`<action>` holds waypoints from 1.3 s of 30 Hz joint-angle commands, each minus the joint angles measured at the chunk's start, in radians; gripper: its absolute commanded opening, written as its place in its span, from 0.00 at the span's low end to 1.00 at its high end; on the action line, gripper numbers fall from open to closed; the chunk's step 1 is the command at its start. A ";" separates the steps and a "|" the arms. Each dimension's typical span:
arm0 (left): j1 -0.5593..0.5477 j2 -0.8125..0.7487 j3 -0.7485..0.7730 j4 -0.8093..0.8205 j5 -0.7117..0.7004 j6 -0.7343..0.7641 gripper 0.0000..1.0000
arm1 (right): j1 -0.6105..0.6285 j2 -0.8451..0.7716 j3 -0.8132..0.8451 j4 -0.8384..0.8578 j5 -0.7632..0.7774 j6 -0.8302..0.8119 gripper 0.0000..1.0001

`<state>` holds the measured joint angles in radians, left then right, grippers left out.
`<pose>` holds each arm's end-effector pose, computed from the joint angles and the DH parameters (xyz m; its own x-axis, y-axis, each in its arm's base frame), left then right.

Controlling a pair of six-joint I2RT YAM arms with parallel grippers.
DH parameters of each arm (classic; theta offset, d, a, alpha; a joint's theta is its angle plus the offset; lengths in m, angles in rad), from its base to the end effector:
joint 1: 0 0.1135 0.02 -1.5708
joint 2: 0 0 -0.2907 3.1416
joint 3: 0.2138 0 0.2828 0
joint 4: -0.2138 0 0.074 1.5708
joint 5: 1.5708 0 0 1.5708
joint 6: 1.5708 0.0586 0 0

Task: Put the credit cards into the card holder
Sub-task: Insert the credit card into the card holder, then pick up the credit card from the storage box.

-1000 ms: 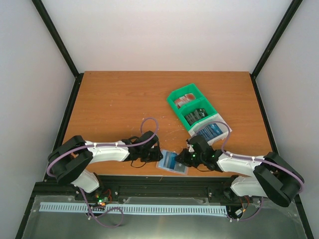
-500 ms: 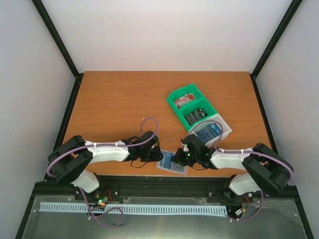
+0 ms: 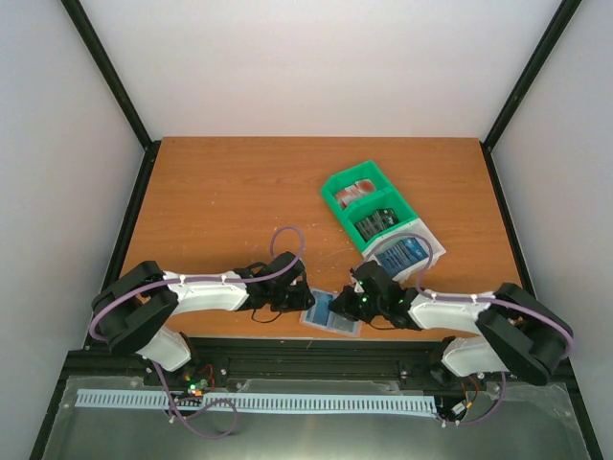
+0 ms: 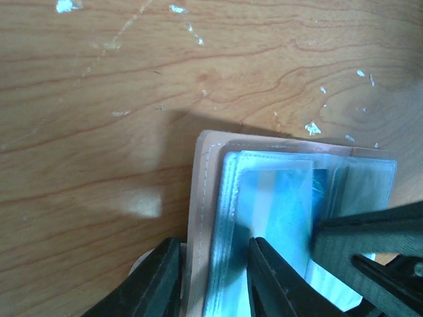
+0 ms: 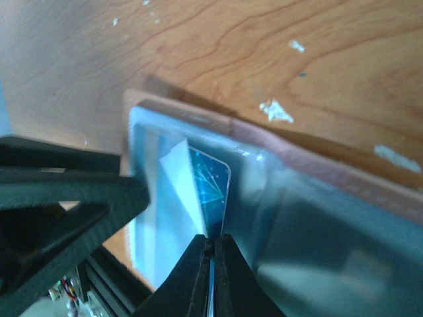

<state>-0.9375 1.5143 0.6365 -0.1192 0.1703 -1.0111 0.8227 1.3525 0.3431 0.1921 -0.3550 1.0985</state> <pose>0.1682 -0.2459 0.1188 -0.9832 -0.0720 -0.1676 0.0295 0.8440 -0.5356 0.1505 0.1921 0.1013 -0.9818 0.1696 -0.0855 0.0555 0.6869 0.7246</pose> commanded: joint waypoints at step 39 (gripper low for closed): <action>0.270 -0.232 0.255 -0.073 0.214 0.335 1.00 | -0.577 -0.089 0.687 -1.022 0.423 -0.895 0.67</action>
<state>-0.7300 1.2335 0.8223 -0.2226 0.1982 -0.6910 0.2863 1.2140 1.0096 -0.8192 0.1650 0.2649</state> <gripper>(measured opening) 0.997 0.677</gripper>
